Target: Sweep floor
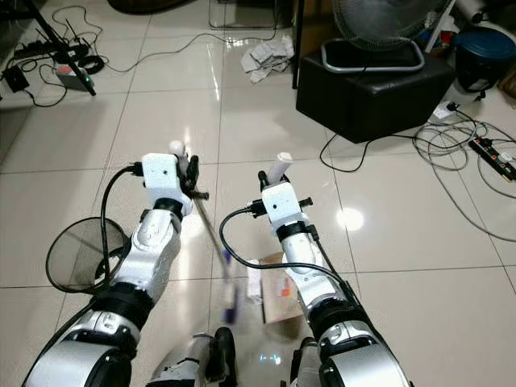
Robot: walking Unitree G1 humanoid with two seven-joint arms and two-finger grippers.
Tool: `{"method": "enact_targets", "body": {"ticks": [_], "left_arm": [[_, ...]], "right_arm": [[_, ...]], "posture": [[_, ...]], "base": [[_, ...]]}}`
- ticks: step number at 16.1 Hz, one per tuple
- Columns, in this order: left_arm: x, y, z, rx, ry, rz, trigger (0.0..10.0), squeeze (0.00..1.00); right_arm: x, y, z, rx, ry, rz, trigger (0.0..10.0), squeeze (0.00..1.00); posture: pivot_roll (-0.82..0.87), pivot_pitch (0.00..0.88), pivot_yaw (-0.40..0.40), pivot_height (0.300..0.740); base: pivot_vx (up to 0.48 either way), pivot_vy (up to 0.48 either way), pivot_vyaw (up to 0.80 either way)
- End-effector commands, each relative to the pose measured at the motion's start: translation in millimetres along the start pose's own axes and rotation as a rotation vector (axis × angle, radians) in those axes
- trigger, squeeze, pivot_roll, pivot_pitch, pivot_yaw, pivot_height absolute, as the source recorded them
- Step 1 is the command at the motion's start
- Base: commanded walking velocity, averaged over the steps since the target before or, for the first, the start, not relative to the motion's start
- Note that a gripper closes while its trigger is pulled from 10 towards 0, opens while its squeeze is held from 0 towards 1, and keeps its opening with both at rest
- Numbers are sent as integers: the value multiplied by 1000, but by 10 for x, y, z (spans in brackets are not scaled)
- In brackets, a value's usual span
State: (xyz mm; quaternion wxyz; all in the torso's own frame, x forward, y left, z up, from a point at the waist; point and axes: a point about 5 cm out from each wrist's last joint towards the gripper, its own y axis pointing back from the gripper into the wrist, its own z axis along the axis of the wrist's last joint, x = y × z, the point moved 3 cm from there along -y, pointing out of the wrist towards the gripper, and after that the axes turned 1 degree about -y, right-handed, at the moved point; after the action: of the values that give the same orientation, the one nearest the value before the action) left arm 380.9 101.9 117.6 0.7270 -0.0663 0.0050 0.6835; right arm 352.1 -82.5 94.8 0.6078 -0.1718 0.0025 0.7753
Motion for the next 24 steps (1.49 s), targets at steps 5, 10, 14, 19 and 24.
{"method": "enact_targets", "body": {"ticks": [5,10,14,19,24], "left_arm": [[75,4,-79,50,222,82,10000,0],[-40,-43,83,-6,242,-70,10000,0],[-172,22,261,-81,75,-371,10000,0],[-31,163,431,-110,-47,-591,10000,0],[140,117,688,-155,-53,-654,10000,0]], "right_arm": [[-34,-18,1,0,-34,-35,10000,0],[-101,-3,-26,7,-33,-43,10000,0],[-226,18,-58,13,-35,-69,10000,0],[-452,59,-103,24,-49,-143,10000,0],[-584,72,-87,7,-79,-183,10000,0]], "posture": [[81,247,107,740],[75,225,106,740],[64,185,102,740],[63,137,98,740],[55,105,92,740]], "base": [[0,0,0],[0,0,0],[0,0,0],[0,0,0],[0,0,0]]}}
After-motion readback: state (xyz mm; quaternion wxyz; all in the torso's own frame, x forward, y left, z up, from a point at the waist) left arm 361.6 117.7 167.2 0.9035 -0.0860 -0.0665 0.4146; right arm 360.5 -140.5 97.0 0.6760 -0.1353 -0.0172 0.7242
